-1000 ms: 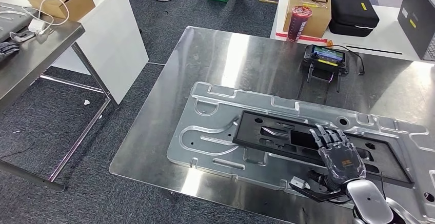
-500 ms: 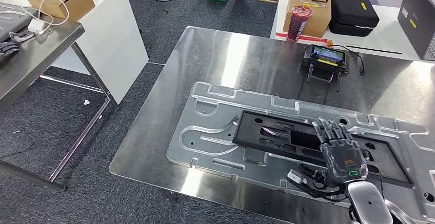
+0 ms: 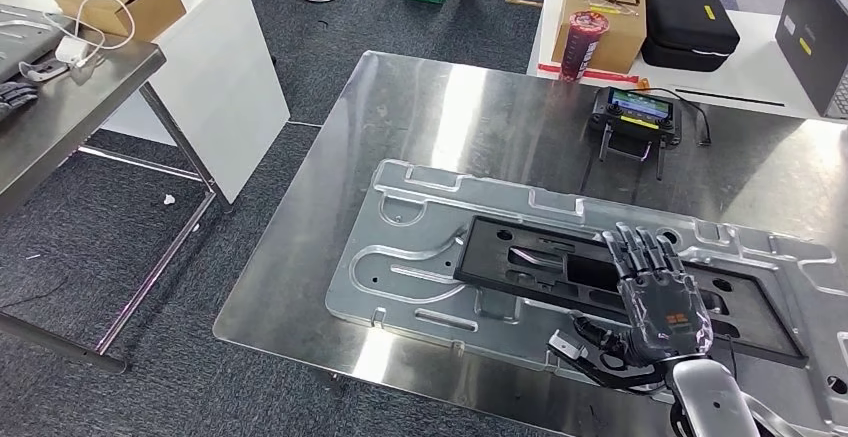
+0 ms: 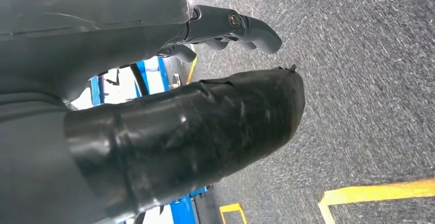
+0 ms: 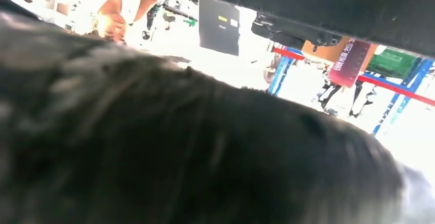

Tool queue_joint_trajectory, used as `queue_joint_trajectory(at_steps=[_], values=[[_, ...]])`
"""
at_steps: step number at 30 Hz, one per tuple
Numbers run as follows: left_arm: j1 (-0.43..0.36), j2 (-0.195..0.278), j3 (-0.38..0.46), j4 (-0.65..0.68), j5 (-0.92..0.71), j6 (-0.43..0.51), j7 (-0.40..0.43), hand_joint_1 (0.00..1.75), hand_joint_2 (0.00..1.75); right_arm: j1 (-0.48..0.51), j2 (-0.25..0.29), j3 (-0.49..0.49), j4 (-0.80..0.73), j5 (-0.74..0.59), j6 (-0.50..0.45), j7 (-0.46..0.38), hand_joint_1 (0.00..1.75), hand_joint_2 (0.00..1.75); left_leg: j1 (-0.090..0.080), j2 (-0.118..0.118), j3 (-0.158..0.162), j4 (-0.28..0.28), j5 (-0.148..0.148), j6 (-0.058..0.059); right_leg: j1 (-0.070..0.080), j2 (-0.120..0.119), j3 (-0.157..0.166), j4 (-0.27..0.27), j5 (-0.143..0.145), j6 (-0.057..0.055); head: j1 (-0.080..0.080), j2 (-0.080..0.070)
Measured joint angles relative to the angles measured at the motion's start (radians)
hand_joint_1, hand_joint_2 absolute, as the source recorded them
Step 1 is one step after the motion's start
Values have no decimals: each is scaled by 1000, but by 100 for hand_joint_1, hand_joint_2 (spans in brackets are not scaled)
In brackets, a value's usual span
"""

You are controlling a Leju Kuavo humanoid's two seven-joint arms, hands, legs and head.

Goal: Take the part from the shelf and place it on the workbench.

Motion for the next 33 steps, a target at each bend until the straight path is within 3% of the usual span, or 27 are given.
queue_joint_trajectory(at_steps=[5,9,13,15,17,19,20,21,22,25,27,28,30,31,33], values=[[0,-4,5,0,-8,24,23,0,0,-70,-10,95,-70,0,-65,128,0,0,-4,2,-1,3,-2,3,-4,1,0,-1,1,2,0,0],[2,-11,4,0,-14,64,37,0,0,-191,-27,259,-174,0,-40,144,0,0,-6,2,-2,6,-4,6,-5,1,0,0,1,5,0,0],[6,-16,-5,0,-15,113,41,0,0,-295,-64,426,-271,0,-2,145,0,175,-7,0,-2,8,-2,16,-8,0,4,-4,4,16,0,0],[10,-21,-11,0,-16,129,43,0,0,-296,-95,460,-313,0,-9,146,0,175,-1,1,2,-4,9,26,-7,0,3,2,-6,24,0,0],[14,-26,-16,0,-16,141,47,0,0,-260,-139,456,-364,0,-31,144,0,175,3,4,2,-16,18,34,-8,4,-20,68,-64,30,0,0],[16,-31,-23,0,-16,149,53,0,0,-128,-175,399,-424,0,-80,117,0,175,3,-1,-2,-17,21,38,-10,7,-65,196,-141,35,1,0],[19,-33,-27,0,-16,152,55,0,0,-23,-168,344,-450,0,-121,77,0,175,3,-5,-4,-16,21,38,-10,7,-80,247,-162,36,2,0],[22,-35,-29,0,-16,153,56,0,0,85,-136,267,-468,0,-174,1,0,175,3,-9,-6,-14,21,38,-11,7,-82,265,-162,37,2,0],[26,-38,-31,0,-16,152,57,0,0,178,-84,174,-478,0,-228,-111,0,175,3,-11,-8,-12,22,37,-11,7,-65,243,-145,36,2,0],[28,-42,-38,0,-16,148,58,0,0,343,102,-143,-483,-1,-341,-576,0,175,0,-3,-21,4,22,30,-12,0,36,56,-69,29,0,0],[26,-42,-47,0,-16,146,58,0,0,417,190,-295,-484,-2,-367,-785,0,175,-1,-3,-24,11,25,19,-4,-5,61,4,-53,18,2,0],[27,-42,-50,0,-16,145,58,0,0,450,227,-349,-485,-3,-371,-827,0,175,0,-5,-24,11,28,11,1,-4,58,6,-46,11,3,0],[29,-42,-53,0,-16,143,58,0,0,504,289,-422,-487,-3,-372,-833,0,175,0,-5,-31,15,27,-4,-3,-1,51,-5,-36,-5,4,0],[30,-42,-53,0,-16,142,59,0,0,526,314,-447,-489,-4,-373,-823,0,175,1,-7,-39,31,7,-11,-6,0,43,-9,-26,-13,1,0],[31,-40,-57,0,-16,140,61,0,0,561,357,-487,-489,-4,-376,-819,0,175,6,-12,-67,113,-78,-21,-10,2,24,-13,-7,-25,-3,0]])
